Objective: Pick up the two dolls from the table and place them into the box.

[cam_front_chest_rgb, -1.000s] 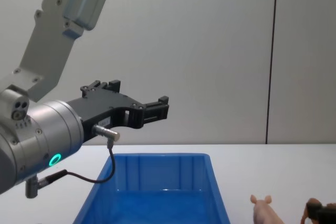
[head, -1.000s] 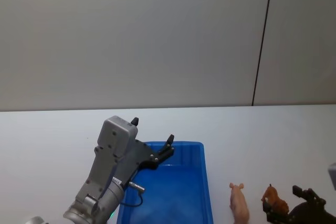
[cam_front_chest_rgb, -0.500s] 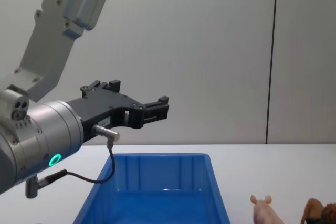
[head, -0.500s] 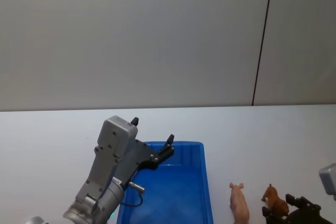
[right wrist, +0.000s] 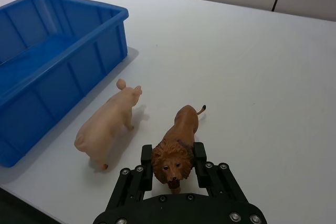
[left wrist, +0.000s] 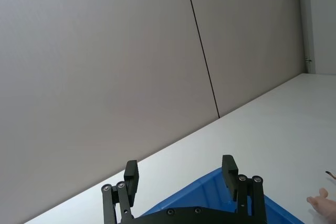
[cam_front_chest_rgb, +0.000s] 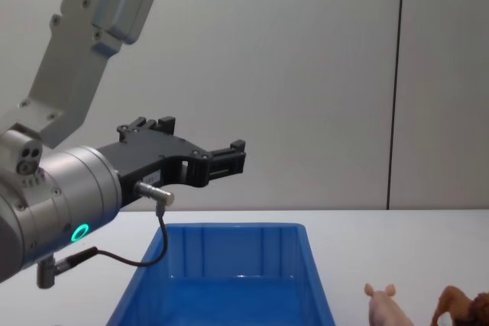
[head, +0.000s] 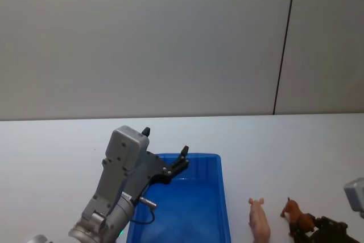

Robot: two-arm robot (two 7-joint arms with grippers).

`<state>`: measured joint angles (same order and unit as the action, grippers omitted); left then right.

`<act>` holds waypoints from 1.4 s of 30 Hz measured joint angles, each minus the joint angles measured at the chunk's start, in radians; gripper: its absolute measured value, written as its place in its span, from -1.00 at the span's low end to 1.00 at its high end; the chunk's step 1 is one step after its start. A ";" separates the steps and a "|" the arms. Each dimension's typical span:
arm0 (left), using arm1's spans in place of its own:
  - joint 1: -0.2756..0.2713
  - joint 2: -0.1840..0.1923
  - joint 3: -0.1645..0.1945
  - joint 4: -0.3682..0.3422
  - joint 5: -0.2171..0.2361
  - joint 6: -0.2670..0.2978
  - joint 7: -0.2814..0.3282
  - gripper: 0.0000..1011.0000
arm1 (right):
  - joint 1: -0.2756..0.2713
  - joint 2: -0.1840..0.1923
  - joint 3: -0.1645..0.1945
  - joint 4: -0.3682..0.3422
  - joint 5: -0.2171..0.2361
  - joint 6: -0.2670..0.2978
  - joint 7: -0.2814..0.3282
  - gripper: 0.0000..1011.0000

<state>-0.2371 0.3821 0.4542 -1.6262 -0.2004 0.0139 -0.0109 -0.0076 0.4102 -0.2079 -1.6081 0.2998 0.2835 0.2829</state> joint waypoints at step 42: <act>0.000 0.000 0.000 0.000 0.000 0.000 0.000 0.98 | 0.194 -0.114 -0.057 -0.035 0.007 -0.015 0.195 -0.13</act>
<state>-0.2371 0.3821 0.4542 -1.6262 -0.2004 0.0139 -0.0109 0.1861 0.2964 -0.2648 -1.6428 0.3064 0.2682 0.4776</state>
